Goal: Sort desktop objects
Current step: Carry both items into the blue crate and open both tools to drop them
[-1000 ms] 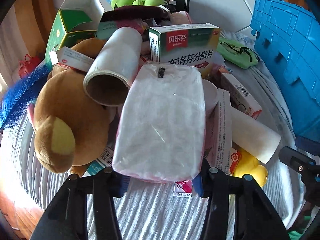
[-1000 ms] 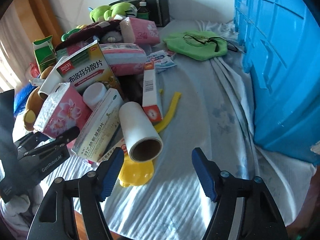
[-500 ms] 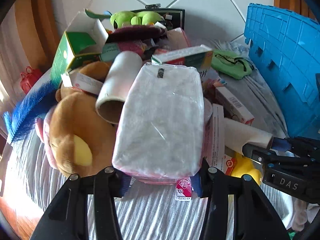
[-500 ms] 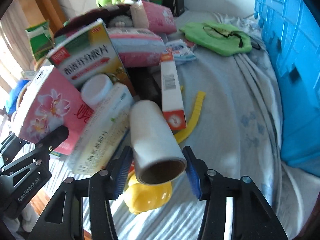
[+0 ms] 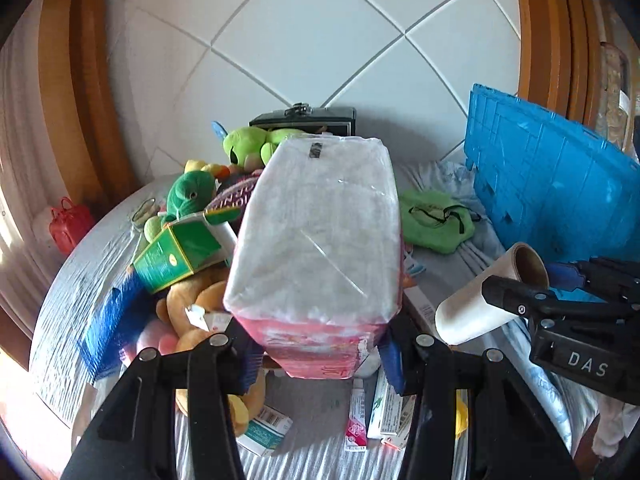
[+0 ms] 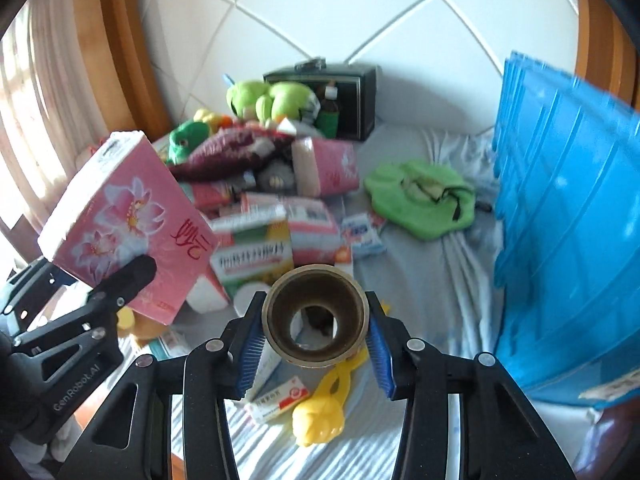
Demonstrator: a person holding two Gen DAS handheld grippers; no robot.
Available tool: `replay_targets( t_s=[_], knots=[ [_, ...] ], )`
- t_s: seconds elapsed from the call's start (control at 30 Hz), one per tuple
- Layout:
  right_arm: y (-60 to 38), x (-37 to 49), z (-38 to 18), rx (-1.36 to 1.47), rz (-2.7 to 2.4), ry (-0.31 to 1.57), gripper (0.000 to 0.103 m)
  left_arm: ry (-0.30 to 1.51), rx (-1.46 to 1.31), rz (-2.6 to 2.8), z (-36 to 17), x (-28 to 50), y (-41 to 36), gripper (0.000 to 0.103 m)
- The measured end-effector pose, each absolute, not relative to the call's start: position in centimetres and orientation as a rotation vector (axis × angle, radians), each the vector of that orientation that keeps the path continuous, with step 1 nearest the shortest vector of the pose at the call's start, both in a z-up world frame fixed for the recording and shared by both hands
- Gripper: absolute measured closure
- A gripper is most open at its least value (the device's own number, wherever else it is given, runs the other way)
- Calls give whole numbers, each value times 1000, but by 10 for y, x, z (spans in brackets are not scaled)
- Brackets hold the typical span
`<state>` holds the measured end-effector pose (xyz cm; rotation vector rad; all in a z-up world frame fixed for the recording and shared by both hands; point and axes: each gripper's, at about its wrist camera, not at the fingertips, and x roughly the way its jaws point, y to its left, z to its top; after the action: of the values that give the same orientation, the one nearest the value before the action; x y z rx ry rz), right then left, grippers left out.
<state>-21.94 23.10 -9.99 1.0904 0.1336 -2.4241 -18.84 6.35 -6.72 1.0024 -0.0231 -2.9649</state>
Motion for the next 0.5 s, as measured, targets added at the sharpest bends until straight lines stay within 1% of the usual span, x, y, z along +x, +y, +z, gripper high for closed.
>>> replay_targets(
  t_s=[0.27,0.5],
  knots=[
    [247,-227,-10,905,-2560,118,58,-64,855,-3099,-4,-202,84,55],
    [292,-245,67,782,-2704,114,58,-74,810,-3243,59,-223,140,55]
  ],
)
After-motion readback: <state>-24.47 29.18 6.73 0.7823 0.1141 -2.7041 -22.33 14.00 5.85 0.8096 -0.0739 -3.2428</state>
